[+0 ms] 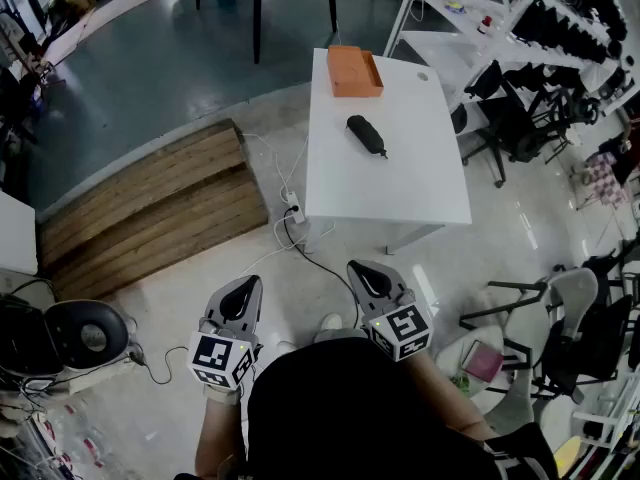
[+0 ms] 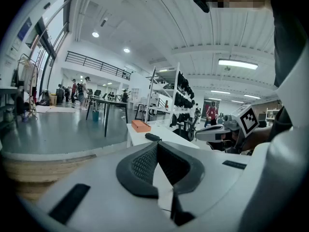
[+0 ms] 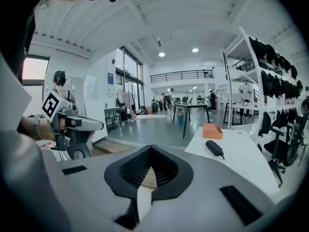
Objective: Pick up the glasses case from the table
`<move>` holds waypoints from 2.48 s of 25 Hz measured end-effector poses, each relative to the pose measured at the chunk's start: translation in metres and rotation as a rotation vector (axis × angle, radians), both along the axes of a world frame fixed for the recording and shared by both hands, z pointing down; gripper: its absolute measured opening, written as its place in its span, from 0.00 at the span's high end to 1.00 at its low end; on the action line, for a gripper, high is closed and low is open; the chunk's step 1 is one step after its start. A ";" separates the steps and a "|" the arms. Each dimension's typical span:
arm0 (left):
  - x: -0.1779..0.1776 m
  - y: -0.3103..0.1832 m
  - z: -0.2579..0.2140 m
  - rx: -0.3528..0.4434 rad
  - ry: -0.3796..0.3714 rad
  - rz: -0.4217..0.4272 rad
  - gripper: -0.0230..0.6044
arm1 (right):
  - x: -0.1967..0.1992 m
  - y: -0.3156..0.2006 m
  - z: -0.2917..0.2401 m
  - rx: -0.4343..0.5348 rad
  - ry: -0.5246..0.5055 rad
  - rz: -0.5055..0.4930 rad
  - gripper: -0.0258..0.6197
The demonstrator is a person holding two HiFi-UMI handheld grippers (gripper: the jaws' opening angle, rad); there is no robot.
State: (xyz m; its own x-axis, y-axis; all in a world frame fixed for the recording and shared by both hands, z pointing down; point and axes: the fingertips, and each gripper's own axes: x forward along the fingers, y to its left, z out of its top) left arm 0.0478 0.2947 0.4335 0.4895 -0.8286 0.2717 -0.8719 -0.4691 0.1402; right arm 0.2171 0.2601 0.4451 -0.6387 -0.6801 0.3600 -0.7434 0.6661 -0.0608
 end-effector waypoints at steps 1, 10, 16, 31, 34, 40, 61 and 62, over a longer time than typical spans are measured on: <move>0.005 -0.003 0.002 -0.005 -0.004 0.002 0.93 | 0.004 -0.003 0.001 -0.004 -0.003 0.002 0.92; 0.058 -0.041 0.005 -0.028 -0.029 0.027 0.93 | 0.044 -0.032 -0.001 -0.007 -0.045 0.012 0.92; 0.090 -0.065 0.009 -0.046 -0.061 0.039 0.93 | 0.077 -0.051 0.008 -0.030 -0.065 0.014 0.92; 0.005 -0.145 0.039 -0.097 -0.064 0.019 0.93 | -0.001 -0.136 0.041 -0.086 -0.047 0.000 0.92; -0.041 -0.179 0.040 -0.092 -0.061 0.041 0.93 | -0.045 -0.170 0.045 -0.093 -0.032 0.018 0.92; -0.130 -0.239 0.043 -0.095 -0.033 0.073 0.93 | -0.144 -0.232 0.040 -0.084 -0.021 0.028 0.92; -0.208 -0.329 0.056 -0.169 -0.046 0.052 0.93 | -0.209 -0.355 0.051 -0.071 0.073 -0.004 0.92; -0.205 -0.334 0.053 -0.169 -0.045 0.049 0.93 | -0.203 -0.362 0.052 -0.073 0.079 -0.001 0.92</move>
